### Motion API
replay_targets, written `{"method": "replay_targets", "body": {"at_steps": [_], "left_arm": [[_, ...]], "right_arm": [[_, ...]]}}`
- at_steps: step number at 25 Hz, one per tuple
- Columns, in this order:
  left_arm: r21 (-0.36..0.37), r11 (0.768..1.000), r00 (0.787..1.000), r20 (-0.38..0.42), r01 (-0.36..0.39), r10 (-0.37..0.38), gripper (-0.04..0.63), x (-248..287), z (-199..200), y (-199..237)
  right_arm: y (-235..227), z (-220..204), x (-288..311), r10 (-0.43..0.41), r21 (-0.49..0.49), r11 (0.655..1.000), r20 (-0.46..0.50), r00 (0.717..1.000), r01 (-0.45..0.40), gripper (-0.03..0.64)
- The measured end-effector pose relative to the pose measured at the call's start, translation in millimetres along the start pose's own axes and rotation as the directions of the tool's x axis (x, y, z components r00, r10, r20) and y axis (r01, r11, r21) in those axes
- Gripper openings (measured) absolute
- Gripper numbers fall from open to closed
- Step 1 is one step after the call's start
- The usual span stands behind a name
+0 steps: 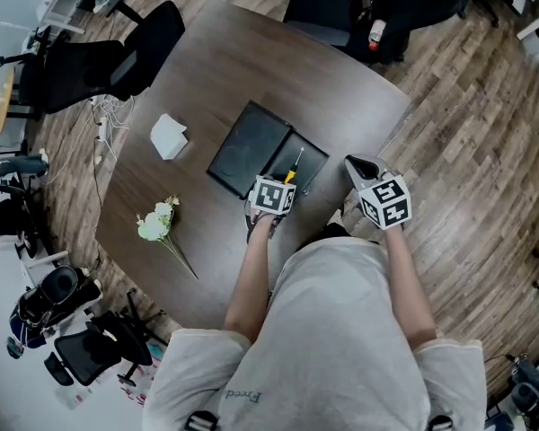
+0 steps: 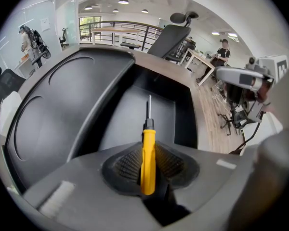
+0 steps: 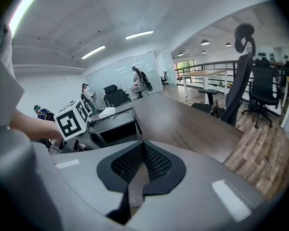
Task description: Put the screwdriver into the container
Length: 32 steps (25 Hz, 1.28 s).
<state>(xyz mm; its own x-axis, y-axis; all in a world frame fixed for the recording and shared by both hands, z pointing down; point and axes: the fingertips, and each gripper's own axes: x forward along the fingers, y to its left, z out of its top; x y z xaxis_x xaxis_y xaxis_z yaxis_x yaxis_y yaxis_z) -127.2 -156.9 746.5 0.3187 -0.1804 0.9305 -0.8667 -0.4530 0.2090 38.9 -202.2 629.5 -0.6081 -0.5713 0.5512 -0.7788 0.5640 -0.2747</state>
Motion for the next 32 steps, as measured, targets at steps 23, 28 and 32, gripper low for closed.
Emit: {"method": "replay_targets", "body": {"at_steps": [23, 28, 32], "left_arm": [[0.015, 0.999, 0.999, 0.028, 0.043, -0.043, 0.167, -7.9, 1.8, -7.7], [0.02, 0.999, 0.998, 0.041, 0.035, -0.036, 0.167, -13.2, 1.9, -9.6], [0.023, 0.999, 0.998, 0.055, 0.029, -0.03, 0.166, -18.0, 2.0, -11.6]], "right_arm": [[5.4, 0.6, -6.6, -0.008, -0.005, 1.0, 0.019, 1.0, 0.008, 0.001], [8.4, 0.5, -8.3, -0.008, -0.009, 1.0, 0.022, 1.0, 0.008, 0.002], [10.7, -0.3, -11.1, -0.006, -0.014, 1.0, 0.024, 1.0, 0.007, 0.002]]}}
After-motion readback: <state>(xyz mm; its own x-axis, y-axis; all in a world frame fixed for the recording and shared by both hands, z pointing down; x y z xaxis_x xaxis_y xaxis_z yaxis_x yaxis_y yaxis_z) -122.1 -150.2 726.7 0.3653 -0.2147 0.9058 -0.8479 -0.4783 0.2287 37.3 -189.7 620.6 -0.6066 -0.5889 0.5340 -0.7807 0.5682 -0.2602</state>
